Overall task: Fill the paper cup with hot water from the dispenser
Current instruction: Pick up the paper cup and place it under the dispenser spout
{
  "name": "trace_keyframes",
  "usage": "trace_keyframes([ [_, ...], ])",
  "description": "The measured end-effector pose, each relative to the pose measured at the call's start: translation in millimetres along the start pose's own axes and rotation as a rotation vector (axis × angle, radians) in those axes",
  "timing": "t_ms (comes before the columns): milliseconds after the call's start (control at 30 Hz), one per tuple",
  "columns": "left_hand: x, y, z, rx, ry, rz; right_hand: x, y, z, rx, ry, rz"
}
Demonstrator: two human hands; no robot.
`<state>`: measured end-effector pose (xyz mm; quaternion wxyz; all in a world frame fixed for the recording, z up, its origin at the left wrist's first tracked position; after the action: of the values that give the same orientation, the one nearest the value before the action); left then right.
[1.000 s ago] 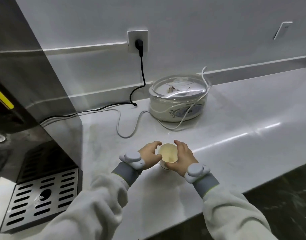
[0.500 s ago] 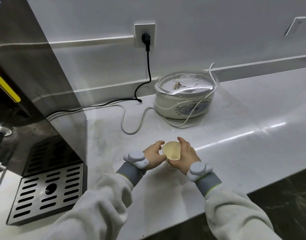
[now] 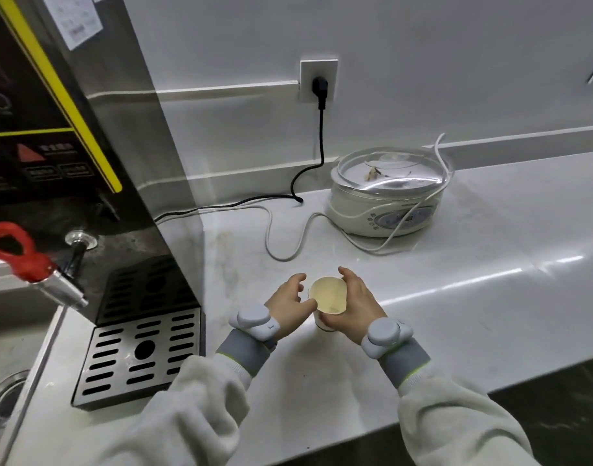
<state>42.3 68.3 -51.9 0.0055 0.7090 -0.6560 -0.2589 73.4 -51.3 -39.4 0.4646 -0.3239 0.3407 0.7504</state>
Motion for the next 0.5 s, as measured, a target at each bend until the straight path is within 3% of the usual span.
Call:
trace_keyframes([
  [267, -57.4, 38.8, 29.6, 0.021, 0.126, -0.153, 31.4, 11.2, 63.5, -0.127, 0.013, 0.055],
  [500, -100.9, 77.9, 63.9, -0.046, 0.208, -0.188, 65.9, 24.5, 119.0, -0.230, -0.015, 0.137],
])
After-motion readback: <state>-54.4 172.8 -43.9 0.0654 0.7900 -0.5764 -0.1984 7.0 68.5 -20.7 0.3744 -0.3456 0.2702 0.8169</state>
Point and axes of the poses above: each hand's wrist, its own y-axis away from the middle knuckle, its own x-axis out of the palm, z = x × y, the point moved 10 cm from there along -y, towards the middle knuckle, and after that the axes turned 9 degrees about y, right-handed, at the moved point
